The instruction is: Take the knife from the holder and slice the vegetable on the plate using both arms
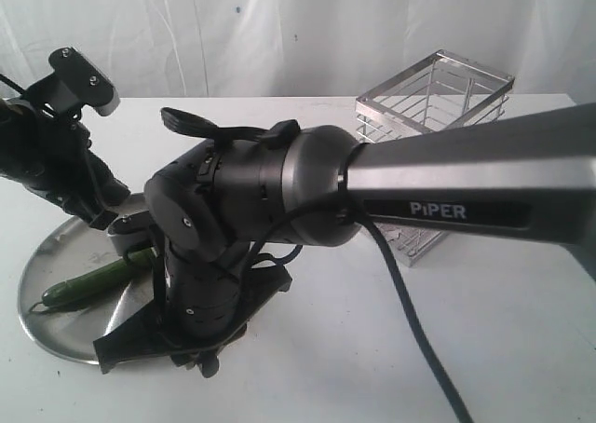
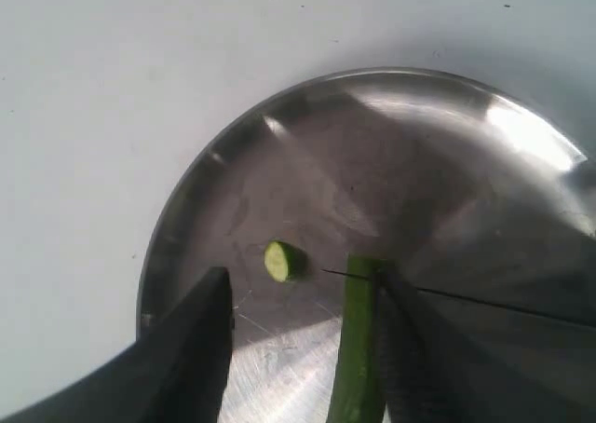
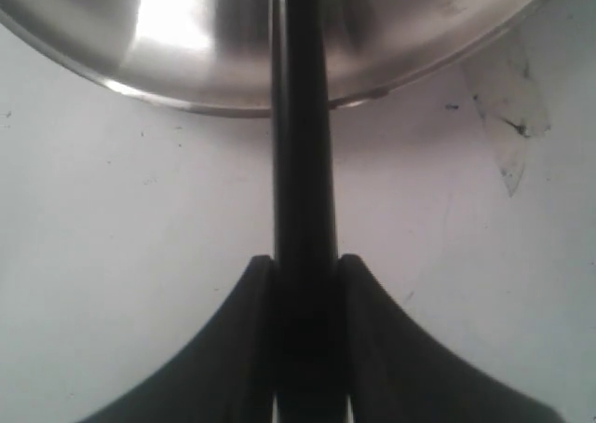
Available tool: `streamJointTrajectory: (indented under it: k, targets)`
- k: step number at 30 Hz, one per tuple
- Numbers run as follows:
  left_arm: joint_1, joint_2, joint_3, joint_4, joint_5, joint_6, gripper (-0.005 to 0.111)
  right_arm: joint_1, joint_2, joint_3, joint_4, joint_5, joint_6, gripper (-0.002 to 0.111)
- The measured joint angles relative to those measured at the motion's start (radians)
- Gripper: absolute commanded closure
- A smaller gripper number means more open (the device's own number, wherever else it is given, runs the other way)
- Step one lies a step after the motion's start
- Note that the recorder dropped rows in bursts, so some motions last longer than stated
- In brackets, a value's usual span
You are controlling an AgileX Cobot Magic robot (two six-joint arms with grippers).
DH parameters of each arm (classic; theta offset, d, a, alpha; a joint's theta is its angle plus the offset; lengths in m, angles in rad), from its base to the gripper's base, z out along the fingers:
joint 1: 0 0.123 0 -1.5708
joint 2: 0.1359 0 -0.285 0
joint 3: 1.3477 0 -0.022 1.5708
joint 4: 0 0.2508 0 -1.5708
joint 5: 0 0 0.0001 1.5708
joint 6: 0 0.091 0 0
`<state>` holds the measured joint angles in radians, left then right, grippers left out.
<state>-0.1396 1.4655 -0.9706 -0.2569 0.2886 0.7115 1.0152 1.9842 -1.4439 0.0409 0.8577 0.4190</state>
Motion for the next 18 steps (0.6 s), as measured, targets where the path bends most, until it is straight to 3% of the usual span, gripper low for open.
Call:
streamJointTrajectory:
  k: [18]
  targets:
    - [0.000, 0.000, 0.000, -0.007, 0.002, -0.004, 0.056, 0.001, 0.021, 0.000, -0.021, -0.032, 0.000, 0.108]
